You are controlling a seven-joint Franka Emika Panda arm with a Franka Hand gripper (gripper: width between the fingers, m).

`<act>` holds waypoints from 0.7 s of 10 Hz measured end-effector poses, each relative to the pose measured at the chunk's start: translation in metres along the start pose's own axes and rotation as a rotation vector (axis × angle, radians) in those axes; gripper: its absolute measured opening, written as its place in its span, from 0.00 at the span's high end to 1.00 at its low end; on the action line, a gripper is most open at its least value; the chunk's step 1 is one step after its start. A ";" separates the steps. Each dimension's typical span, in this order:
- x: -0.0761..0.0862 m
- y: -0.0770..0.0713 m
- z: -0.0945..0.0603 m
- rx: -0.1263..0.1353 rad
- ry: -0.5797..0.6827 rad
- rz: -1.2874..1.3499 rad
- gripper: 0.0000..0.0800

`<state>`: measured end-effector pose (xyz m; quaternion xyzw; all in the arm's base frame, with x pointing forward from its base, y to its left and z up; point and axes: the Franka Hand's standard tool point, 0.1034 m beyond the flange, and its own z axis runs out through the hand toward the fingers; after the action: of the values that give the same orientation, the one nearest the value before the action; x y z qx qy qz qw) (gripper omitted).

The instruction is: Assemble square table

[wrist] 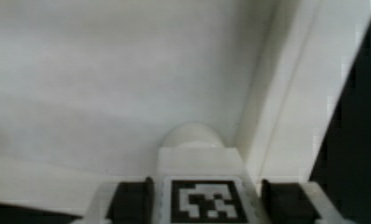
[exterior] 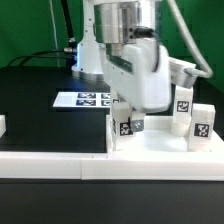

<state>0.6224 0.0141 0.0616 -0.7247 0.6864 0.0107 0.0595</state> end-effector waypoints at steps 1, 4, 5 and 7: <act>-0.002 -0.001 0.001 0.005 -0.012 0.122 0.64; -0.004 -0.007 0.002 0.026 -0.055 0.462 0.64; -0.003 -0.010 0.002 0.039 -0.069 0.623 0.64; -0.002 -0.010 0.002 0.040 -0.070 0.726 0.64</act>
Offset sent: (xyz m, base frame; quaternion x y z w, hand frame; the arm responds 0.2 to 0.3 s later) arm 0.0240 0.0066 -0.0060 0.0284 -0.0587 0.2927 0.9540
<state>0.6325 0.0163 0.0605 -0.4318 0.8965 0.0427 0.0894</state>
